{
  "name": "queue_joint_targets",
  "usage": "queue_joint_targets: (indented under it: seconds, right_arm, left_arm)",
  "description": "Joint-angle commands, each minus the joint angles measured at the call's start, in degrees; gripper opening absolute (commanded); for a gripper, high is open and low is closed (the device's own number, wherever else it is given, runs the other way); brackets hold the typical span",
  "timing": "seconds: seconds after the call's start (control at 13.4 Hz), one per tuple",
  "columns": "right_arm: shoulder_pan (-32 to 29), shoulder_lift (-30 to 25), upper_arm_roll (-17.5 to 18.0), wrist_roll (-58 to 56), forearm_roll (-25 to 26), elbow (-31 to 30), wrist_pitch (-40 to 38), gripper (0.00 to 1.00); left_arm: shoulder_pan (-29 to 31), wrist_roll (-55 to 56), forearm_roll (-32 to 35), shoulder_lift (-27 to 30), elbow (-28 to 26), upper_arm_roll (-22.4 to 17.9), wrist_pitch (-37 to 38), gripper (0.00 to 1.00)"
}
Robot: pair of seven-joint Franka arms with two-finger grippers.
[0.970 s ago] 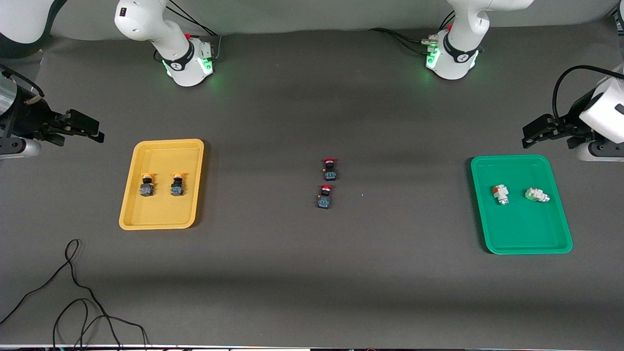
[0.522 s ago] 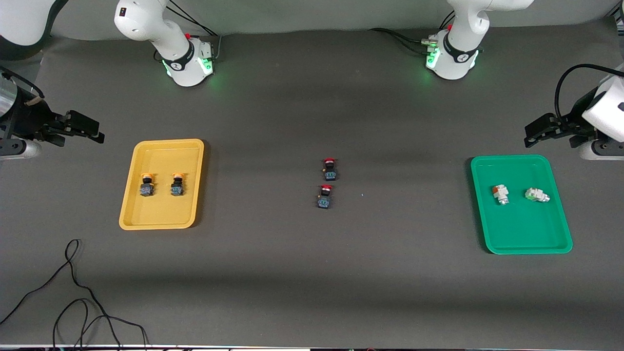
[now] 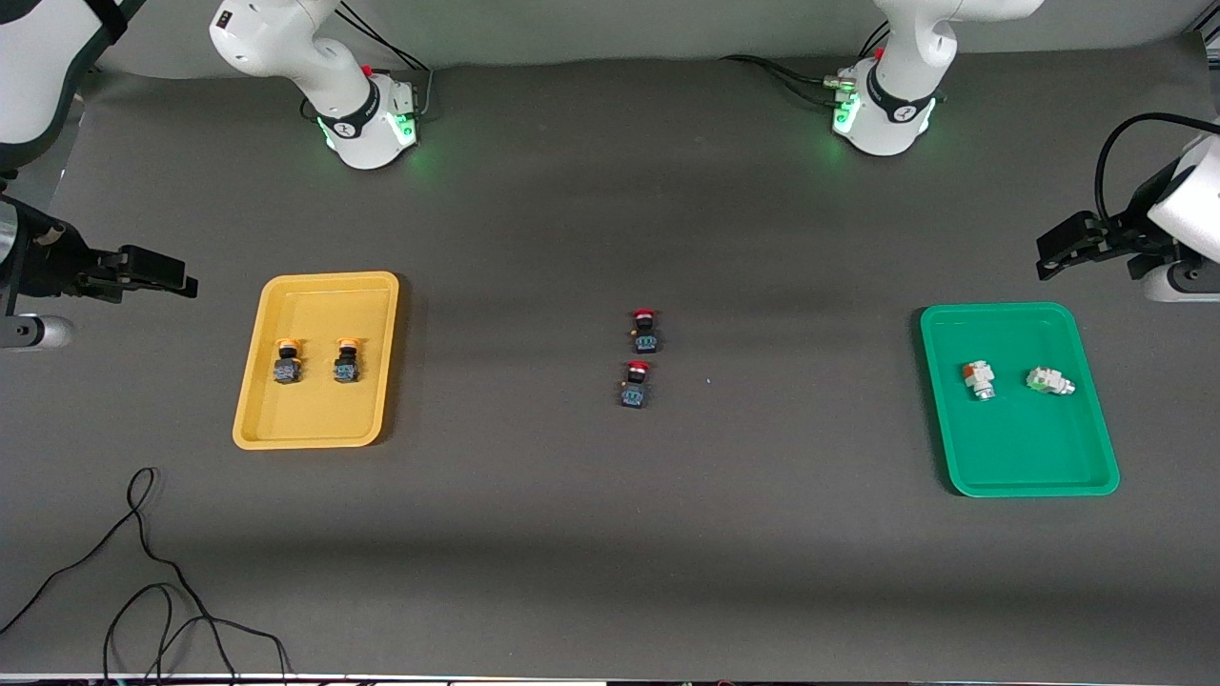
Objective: Place green and yellow buttons in trays
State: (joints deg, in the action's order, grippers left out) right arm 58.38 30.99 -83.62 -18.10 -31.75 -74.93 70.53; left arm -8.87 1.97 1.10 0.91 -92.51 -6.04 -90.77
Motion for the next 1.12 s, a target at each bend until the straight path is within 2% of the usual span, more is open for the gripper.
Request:
queue_joint_targets:
  seconds: [0.0, 0.3, 0.45, 0.6, 0.75, 1.04]
  right_arm:
    - [-5.7, -1.3, 6.9, 2.1, 3.1, 5.7, -2.5, 1.00]
    - [-17.4, -1.4, 19.9, 2.2, 6.0, 13.6, -4.7, 1.00]
    - [-22.9, -2.4, 26.7, 5.9, 6.4, 15.9, -5.4, 1.00]
    - [-24.4, -5.1, 33.5, 7.9, 12.5, 15.8, -5.4, 1.00]
    - [-22.1, -5.6, 33.9, 8.1, 15.6, 15.4, -5.3, 1.00]
    - [-21.8, -5.6, 34.0, 8.2, 15.8, 15.2, -5.1, 1.00]
  left_arm:
    - [-0.9, 0.8, 0.8, 1.0, -0.4, -0.5, 0.7, 1.00]
    - [-0.8, 0.8, 0.8, 1.0, -0.4, -0.5, 0.8, 1.00]
    - [-0.9, 0.8, 0.7, 1.0, -0.4, -0.5, 0.8, 1.00]
    - [-0.8, 0.8, 0.5, 1.1, -0.4, -0.5, 0.9, 1.00]
    - [-0.9, 0.8, 0.5, 1.1, -0.4, -0.5, 0.9, 1.00]
    - [-0.8, 0.8, 0.5, 1.2, -0.3, -0.5, 1.5, 1.00]
